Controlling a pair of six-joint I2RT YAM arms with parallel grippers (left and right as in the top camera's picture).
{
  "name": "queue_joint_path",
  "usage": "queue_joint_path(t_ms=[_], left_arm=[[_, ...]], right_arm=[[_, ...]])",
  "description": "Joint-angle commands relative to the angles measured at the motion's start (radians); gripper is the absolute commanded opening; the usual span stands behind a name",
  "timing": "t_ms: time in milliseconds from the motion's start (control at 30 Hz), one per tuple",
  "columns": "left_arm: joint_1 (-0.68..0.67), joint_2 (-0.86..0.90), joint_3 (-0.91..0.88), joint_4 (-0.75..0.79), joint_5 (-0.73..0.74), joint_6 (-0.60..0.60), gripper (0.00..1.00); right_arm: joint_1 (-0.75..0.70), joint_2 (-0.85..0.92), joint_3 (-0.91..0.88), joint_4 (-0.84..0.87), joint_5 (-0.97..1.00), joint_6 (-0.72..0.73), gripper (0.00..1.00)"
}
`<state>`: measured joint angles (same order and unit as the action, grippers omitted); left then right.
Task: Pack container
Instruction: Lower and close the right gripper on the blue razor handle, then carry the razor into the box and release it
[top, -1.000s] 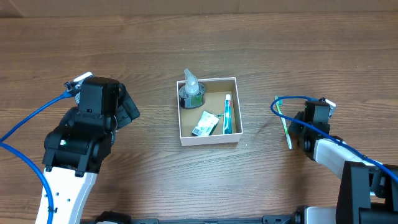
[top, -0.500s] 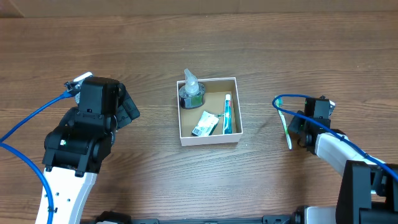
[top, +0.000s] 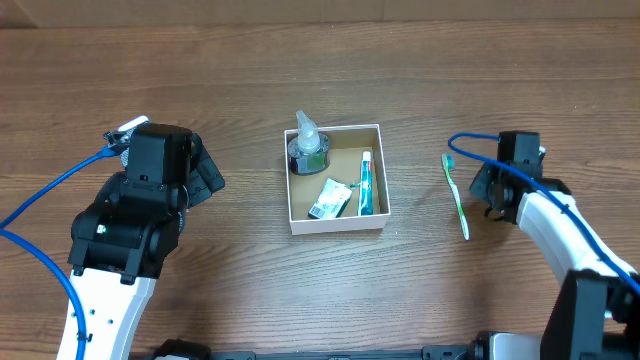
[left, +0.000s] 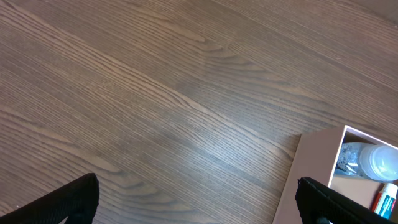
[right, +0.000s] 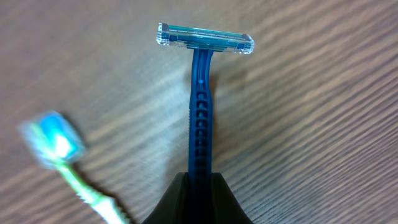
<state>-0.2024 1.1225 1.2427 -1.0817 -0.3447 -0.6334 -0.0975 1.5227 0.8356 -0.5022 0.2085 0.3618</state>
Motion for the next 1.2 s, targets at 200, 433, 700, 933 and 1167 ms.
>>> queue_joint_path(t_ms=[200, 433, 700, 933, 1167], left_arm=[[0.004, 0.003, 0.017, 0.001, -0.009, 0.001, 1.00], [0.004, 0.003, 0.017, 0.001, -0.009, 0.001, 1.00], [0.004, 0.003, 0.017, 0.001, -0.009, 0.001, 1.00], [0.004, 0.003, 0.017, 0.001, -0.009, 0.001, 1.00], [0.004, 0.003, 0.017, 0.001, -0.009, 0.001, 1.00]], right_arm=[[0.045, -0.190, 0.153, -0.166, -0.071, 0.002, 0.08], [0.299, -0.301, 0.216, -0.279, -0.072, 0.013, 0.10], [0.583, -0.276, 0.215, -0.276, -0.075, 0.063, 0.14], [0.727, -0.179, 0.214, -0.209, -0.071, 0.084, 0.15], [0.759, -0.034, 0.214, -0.132, -0.072, 0.084, 0.15]])
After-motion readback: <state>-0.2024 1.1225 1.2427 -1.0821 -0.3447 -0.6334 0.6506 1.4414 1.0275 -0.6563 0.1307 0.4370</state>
